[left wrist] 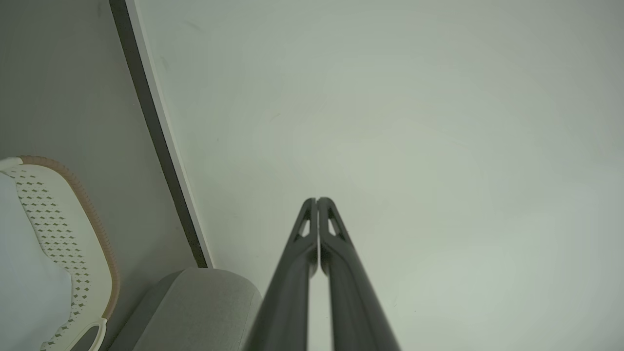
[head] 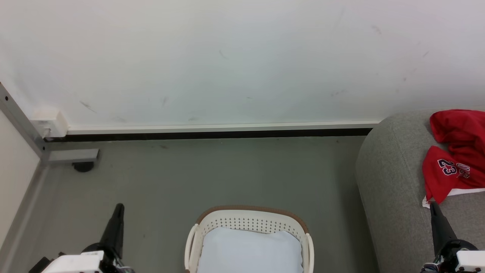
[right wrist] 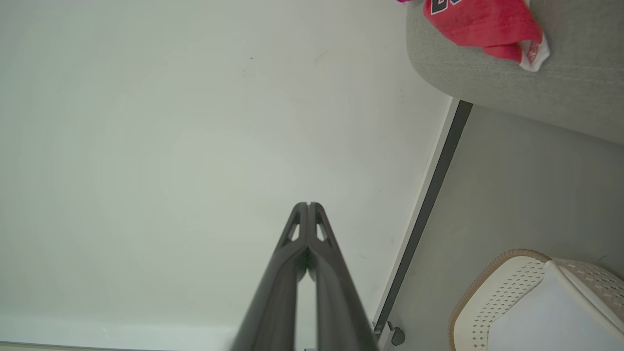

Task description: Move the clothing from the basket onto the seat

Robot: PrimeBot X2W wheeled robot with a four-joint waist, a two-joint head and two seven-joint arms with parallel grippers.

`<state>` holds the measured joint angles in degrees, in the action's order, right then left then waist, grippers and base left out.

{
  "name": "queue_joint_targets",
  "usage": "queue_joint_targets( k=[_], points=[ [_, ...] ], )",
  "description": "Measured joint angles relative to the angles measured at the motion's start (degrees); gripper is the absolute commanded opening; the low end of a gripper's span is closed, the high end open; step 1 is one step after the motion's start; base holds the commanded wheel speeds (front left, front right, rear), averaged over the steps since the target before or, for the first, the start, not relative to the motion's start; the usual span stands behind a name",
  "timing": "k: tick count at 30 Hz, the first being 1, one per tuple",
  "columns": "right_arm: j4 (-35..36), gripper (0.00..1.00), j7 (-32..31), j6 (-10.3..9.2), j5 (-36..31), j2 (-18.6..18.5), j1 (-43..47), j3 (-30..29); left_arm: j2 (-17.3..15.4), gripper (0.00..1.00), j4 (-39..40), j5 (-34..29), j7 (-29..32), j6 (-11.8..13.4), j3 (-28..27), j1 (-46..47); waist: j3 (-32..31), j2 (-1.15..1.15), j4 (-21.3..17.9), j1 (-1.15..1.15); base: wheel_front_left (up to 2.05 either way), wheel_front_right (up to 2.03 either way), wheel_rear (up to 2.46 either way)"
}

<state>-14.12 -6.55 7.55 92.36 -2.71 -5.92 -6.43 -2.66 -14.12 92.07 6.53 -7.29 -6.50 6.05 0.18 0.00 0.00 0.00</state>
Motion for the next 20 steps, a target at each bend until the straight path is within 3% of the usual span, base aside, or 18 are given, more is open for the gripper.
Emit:
queue_joint_targets(
  k=[20],
  points=[
    [0.0,0.0,0.0,0.0,0.0,0.0,0.0,0.0,0.0,0.0,0.0,0.0,0.0,0.0,0.0,0.0,0.0,0.0,0.0,0.0,0.0,0.0,0.0]
  ],
)
